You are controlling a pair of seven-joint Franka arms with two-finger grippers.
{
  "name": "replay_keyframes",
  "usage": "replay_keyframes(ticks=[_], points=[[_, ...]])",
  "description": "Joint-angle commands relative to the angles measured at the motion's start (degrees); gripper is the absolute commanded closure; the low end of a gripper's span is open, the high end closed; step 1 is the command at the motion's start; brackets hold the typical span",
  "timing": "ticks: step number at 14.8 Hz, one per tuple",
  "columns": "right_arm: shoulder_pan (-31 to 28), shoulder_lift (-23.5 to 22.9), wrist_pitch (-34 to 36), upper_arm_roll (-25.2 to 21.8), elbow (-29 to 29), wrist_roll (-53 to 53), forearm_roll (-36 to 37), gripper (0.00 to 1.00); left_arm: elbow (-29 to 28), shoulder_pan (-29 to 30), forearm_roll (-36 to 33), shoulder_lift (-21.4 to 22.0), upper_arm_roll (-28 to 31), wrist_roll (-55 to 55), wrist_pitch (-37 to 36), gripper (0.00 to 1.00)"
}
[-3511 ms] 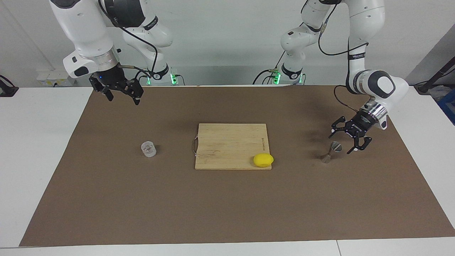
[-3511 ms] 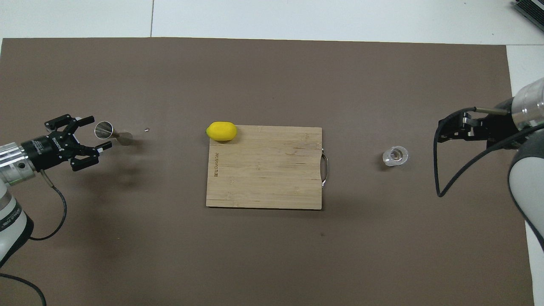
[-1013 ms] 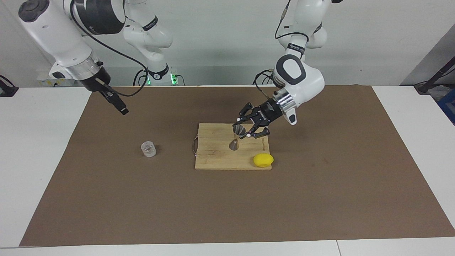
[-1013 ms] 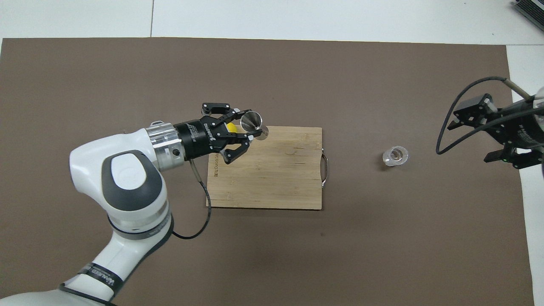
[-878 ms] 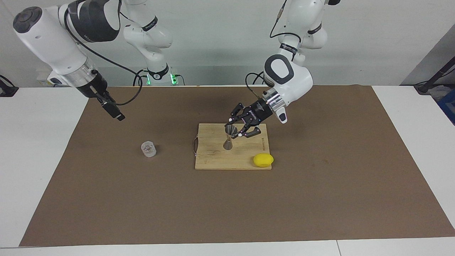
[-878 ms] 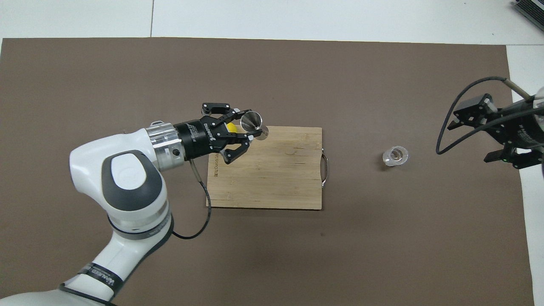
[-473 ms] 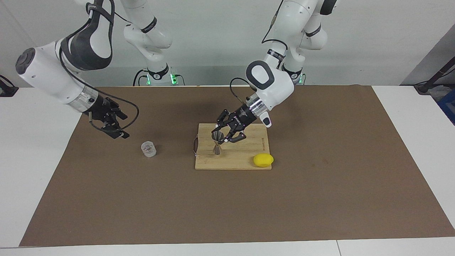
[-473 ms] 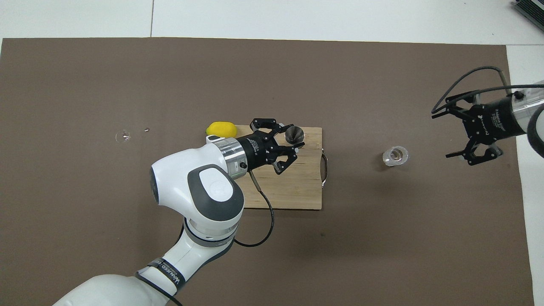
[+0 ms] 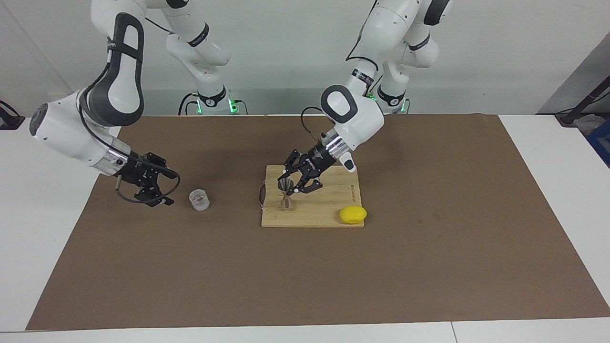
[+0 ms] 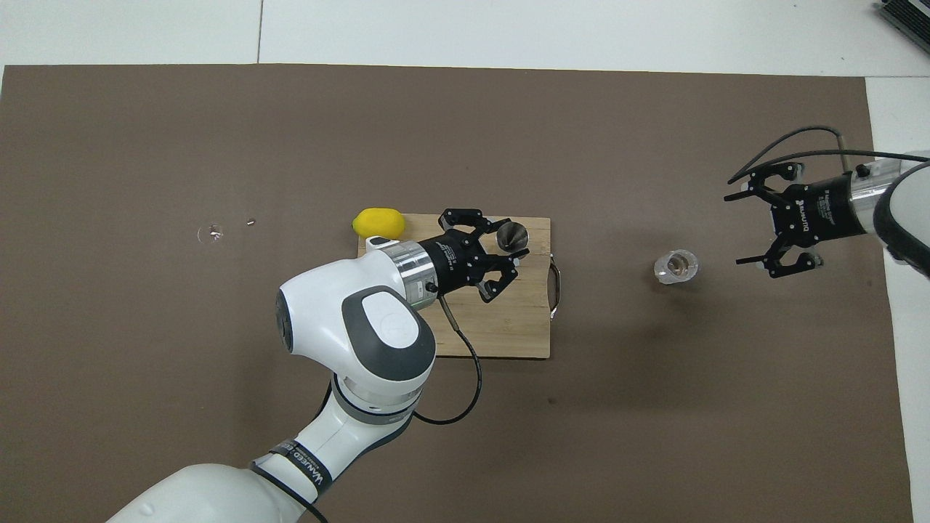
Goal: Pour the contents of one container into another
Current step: 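Release the cup with the left gripper while the right gripper grasps the glass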
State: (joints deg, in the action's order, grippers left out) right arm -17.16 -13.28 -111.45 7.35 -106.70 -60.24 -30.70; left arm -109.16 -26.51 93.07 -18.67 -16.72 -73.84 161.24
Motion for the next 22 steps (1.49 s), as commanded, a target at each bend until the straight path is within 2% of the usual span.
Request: replay_keyframes(ticks=[1, 6, 7, 8, 9, 15, 18, 20, 22], points=[[-0.8, 0.2, -3.1, 0.6, -3.4, -0.7, -3.5, 0.0, -0.4, -0.8, -1.6, -0.2, 0.7, -0.3, 1.2, 1.0], [-1.0, -0.9, -5.5, 0.6, -6.3, 1.1, -6.9, 0.0, -1.5, -1.1, -2.6, -0.1, 0.7, -0.3, 2.2, 1.0], [-1.2, -1.6, -5.4, 0.6, -6.3, 1.2, -7.7, 0.0, -1.8, -1.1, -2.8, -0.1, 0.7, -0.3, 2.3, 0.84], [-1.7, -2.6, -5.3, 0.6, -6.3, 1.5, -8.9, 0.0, -1.9, -1.0, -3.4, -0.1, 0.7, -0.3, 2.3, 0.52], [-2.8, -4.0, -4.7, 0.6, -6.3, 3.6, -10.1, 0.0, -1.8, -0.9, -4.6, -0.1, 0.7, -0.3, 2.3, 0.01], [-5.0, -7.9, -3.3, 0.6, -6.8, 10.4, -15.6, 0.0, -1.5, 1.1, -7.4, 1.2, 0.6, -0.5, 1.6, 0.0], [-4.8, -8.1, -3.4, 0.6, -9.1, 12.0, -19.1, 0.0, -3.1, 1.6, -11.0, 7.4, 0.7, -0.7, -1.3, 0.0], [-4.1, -7.9, -3.4, 0.7, -10.4, 12.0, -19.9, 0.0, -4.9, 5.0, -13.5, 11.6, 0.8, -1.0, -5.5, 0.0], [-4.0, -7.5, -3.5, 0.7, -11.7, 12.3, -21.7, 0.0, -5.0, 7.8, -19.5, 14.5, 1.0, -1.0, -7.5, 0.0]])
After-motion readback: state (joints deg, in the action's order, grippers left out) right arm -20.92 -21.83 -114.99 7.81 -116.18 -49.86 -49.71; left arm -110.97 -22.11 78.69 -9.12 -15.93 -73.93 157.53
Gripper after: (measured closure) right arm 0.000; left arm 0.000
